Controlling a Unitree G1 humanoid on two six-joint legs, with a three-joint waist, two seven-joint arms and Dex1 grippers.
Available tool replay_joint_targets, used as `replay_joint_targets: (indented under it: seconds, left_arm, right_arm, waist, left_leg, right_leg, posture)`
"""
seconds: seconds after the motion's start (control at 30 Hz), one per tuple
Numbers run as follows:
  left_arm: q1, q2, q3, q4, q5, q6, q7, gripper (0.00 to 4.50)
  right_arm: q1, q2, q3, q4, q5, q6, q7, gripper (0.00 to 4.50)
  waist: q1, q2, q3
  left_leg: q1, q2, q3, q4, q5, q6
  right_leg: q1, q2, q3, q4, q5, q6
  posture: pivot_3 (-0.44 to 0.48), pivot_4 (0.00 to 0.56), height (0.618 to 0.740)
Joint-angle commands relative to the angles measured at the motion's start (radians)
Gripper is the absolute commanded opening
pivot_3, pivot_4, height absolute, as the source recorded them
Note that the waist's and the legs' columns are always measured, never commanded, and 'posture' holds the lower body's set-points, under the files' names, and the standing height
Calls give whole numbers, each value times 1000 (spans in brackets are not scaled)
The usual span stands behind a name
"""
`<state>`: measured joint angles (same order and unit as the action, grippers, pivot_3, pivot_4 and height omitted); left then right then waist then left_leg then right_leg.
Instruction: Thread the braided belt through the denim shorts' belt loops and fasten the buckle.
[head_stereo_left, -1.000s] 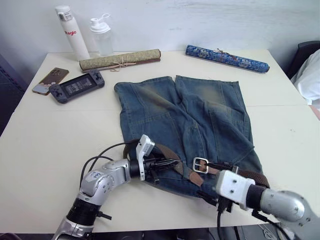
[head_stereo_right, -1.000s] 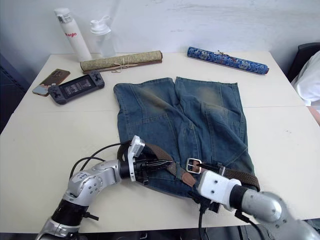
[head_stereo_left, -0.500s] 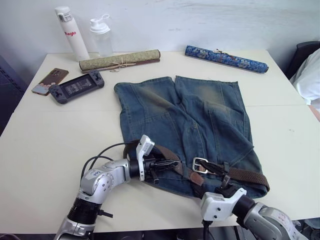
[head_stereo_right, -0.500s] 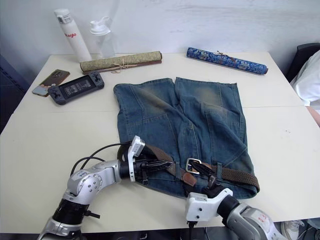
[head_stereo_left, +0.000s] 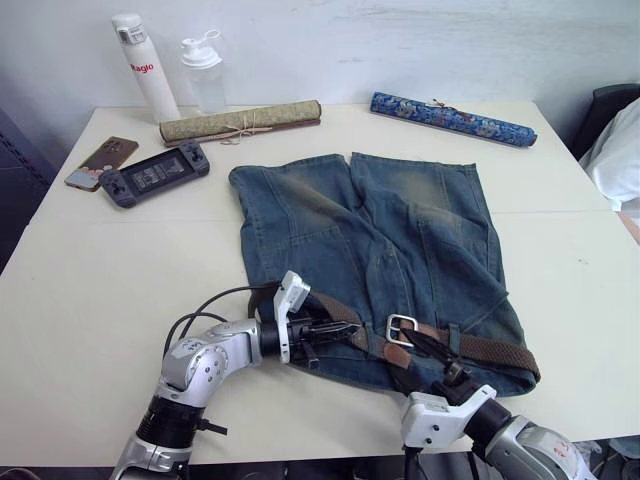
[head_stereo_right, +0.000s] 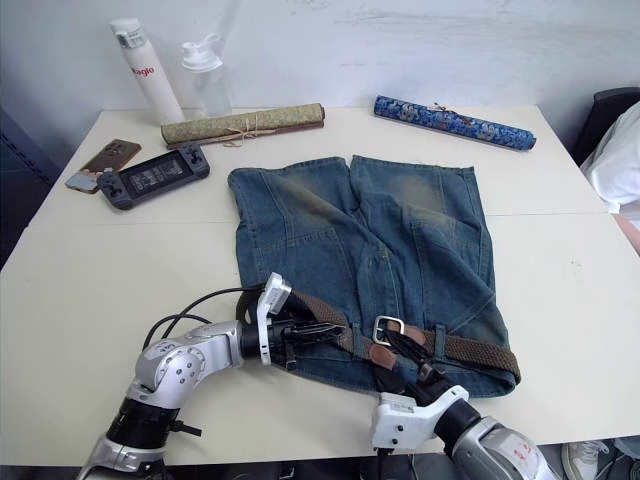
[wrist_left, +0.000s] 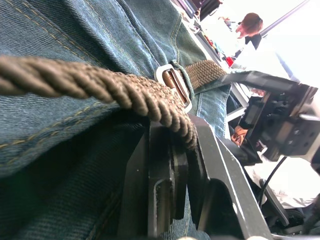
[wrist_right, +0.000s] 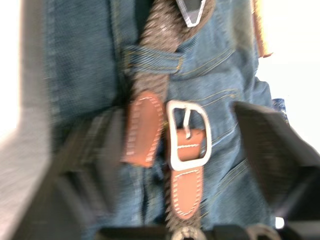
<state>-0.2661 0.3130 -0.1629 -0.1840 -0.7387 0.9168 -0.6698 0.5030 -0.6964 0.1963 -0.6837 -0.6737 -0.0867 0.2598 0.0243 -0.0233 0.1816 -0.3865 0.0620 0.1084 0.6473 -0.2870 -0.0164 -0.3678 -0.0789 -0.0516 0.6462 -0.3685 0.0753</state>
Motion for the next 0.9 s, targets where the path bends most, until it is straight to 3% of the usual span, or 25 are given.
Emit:
replay_joint_targets:
  seconds: [0.03, 0.13, 0.17, 0.43, 0.47, 0.57, 0.67, 0.73, 0.8, 0.9]
  left_arm:
    - [6, -8, -12, -14, -13, 21, -20, 0]
    - [5, -8, -12, -13, -11, 22, -22, 0]
    - [4, -8, -11, -13, -10, 22, -23, 0]
    - [8, -5, 9, -33, -24, 20, -28, 0]
    - [9, -5, 15, -37, -27, 20, -28, 679]
    - [11, -10, 56, -49, -61, 29, -27, 1559]
    - [16, 11, 73, -85, -67, 23, -32, 3035]
    - [26, 31, 102, -121, -84, 24, -31, 3743]
    - [48, 62, 153, -162, -140, 49, -42, 3743]
    - [128, 190, 171, -264, -209, 80, -165, 3743]
  right_arm:
    - [22, 20, -36, 33, -24, 15, 10, 1521]
    - [25, 32, -38, 34, -20, 8, 18, 220]
    - [26, 38, -38, 33, -17, 10, 26, 96]
    - [-3, 52, -65, -11, 69, 15, 108, 96]
    - [-8, 49, -71, -15, 80, 13, 120, 0]
    - [-19, 40, -94, -14, 92, 2, 146, 0]
    - [-17, 39, -104, -11, 92, -7, 160, 0]
    - [-10, 42, -110, -13, 88, -14, 164, 0]
    - [-4, 44, -116, -15, 85, -18, 167, 0]
    - [-10, 45, -130, -19, 84, -21, 170, 0]
  waist:
    - [0, 0, 0]
    - [-1, 0, 0]
    - [-1, 0, 0]
    - [-2, 0, 0]
    - [-3, 0, 0]
    - [-3, 0, 0]
    - [-3, 0, 0]
    - [-4, 0, 0]
    - [-6, 0, 0]
    - [-17, 0, 0]
  left_leg:
    - [0, 0, 0, 0, 0, 0]
    - [0, 0, 0, 0, 0, 0]
    - [0, 0, 0, 0, 0, 0]
    - [0, 0, 0, 0, 0, 0]
    - [0, 0, 0, 0, 0, 0]
    - [0, 0, 0, 0, 0, 0]
    - [0, 0, 0, 0, 0, 0]
    - [0, 0, 0, 0, 0, 0]
    - [0, 1, 0, 0, 0, 0]
    - [0, 1, 0, 0, 0, -1]
  right_leg:
    - [0, 0, 0, 0, 0, 0]
    - [0, 0, 0, 0, 0, 0]
    - [0, 0, 0, 0, 0, 0]
    - [0, 0, 0, 1, 0, 0]
    - [0, 0, 0, 1, 0, 0]
    - [0, 0, 0, 1, 0, 0]
    - [-1, 0, 0, 2, 0, 0]
    - [-1, 0, 0, 2, 0, 0]
    - [-1, 1, 0, 2, 0, 0]
    - [-3, 1, 1, 4, -1, -2]
  posture:
    - [0, 150, 737]
    - [0, 150, 737]
    - [0, 150, 737]
    - [0, 150, 737]
    - [0, 150, 737]
    - [0, 150, 737]
    - [0, 150, 737]
    - [0, 150, 737]
    - [0, 150, 737]
    - [0, 150, 737]
